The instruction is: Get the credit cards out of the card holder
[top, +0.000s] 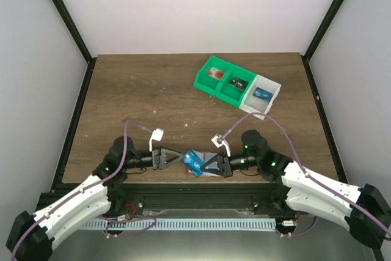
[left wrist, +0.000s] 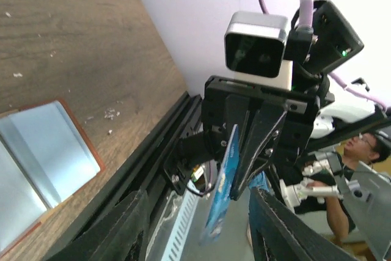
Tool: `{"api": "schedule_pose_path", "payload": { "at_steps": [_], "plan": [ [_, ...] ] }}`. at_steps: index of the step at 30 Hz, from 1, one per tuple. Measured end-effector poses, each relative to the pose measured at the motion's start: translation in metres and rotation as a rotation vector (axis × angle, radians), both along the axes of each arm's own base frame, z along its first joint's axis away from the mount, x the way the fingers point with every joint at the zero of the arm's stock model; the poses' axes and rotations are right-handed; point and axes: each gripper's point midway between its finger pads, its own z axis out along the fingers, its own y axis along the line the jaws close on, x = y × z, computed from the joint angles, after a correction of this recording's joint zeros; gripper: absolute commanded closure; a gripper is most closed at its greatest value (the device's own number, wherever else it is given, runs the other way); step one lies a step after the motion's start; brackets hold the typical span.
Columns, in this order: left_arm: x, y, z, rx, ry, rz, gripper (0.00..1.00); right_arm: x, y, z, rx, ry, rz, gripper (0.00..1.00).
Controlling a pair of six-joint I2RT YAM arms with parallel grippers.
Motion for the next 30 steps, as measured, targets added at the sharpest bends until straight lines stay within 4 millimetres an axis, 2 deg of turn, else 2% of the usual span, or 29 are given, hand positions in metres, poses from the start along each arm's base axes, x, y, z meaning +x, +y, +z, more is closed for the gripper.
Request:
{"api": "schedule_pose_path", "payload": {
  "at_steps": [6, 12, 17, 20, 23, 26, 30],
  "plan": [
    [-0.009, -0.005, -0.007, 0.011, 0.04, -0.077, 0.66, -0.007, 0.001, -0.004, -0.005, 0.024, 0.05, 0.99],
    [-0.013, -0.007, -0.006, 0.004, 0.05, -0.116, 0.88, -0.01, 0.002, -0.008, -0.016, 0.036, 0.071, 1.0],
    [-0.014, -0.009, -0.004, -0.006, 0.054, -0.129, 0.92, -0.011, 0.002, -0.01, -0.017, 0.037, 0.081, 0.99],
    [-0.014, -0.01, -0.006, -0.003, 0.06, -0.136, 1.0, -0.011, 0.002, -0.011, -0.021, 0.042, 0.084, 0.99],
    [-0.014, -0.011, -0.007, -0.004, 0.065, -0.148, 1.0, -0.011, 0.002, -0.013, -0.028, 0.049, 0.084, 0.98],
    [-0.014, -0.011, -0.007, -0.006, 0.066, -0.156, 1.0, -0.011, 0.001, -0.014, -0.032, 0.053, 0.083, 0.92],
    [-0.013, -0.011, -0.007, -0.007, 0.061, -0.152, 1.0, -0.007, 0.001, -0.017, -0.048, 0.056, 0.055, 0.76]
  ]
}}
